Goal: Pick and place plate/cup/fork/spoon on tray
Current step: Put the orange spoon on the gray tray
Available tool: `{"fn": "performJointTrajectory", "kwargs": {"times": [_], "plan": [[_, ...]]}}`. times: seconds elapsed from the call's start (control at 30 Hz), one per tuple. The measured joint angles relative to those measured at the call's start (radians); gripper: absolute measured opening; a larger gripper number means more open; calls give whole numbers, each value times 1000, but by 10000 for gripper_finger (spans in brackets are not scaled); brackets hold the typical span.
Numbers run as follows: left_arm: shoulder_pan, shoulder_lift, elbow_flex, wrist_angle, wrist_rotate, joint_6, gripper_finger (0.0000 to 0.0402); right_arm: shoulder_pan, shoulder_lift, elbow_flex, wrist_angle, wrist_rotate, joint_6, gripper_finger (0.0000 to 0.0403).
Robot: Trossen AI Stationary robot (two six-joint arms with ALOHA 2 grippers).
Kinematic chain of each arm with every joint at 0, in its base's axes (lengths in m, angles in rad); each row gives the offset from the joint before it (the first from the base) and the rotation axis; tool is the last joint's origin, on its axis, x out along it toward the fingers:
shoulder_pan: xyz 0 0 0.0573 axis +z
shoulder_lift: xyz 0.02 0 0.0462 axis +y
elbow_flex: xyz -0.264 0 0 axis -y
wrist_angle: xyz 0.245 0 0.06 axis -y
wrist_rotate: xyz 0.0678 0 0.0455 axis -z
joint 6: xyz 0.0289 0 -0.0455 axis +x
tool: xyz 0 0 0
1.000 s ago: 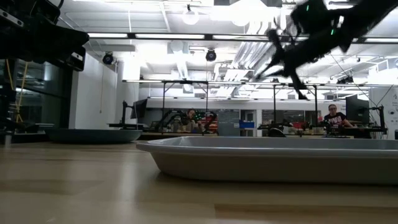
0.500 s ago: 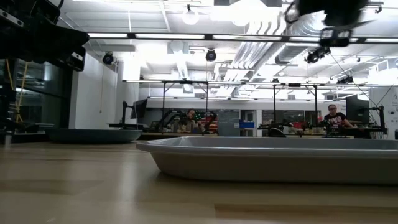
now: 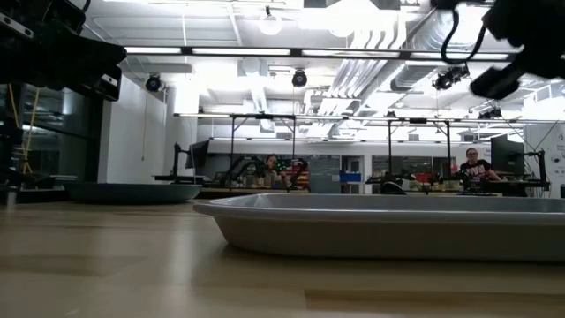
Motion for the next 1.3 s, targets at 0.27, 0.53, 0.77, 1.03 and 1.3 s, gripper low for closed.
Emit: {"fn": "performJointTrajectory", "kwargs": {"times": [0.27,0.53,0.77,1.03,1.3], "plan": [[0,0,0,0,0,0,3,-24,239,-2,-66,233,-416,0],[0,0,0,0,0,0,3,-43,340,-2,-74,236,-628,0],[0,0,0,0,0,0,3,-43,339,-20,-14,218,-764,0],[0,0,0,0,0,0,3,-50,339,-110,38,192,-701,0],[0,0,0,0,0,0,3,-50,339,-158,100,201,-687,0]]}}
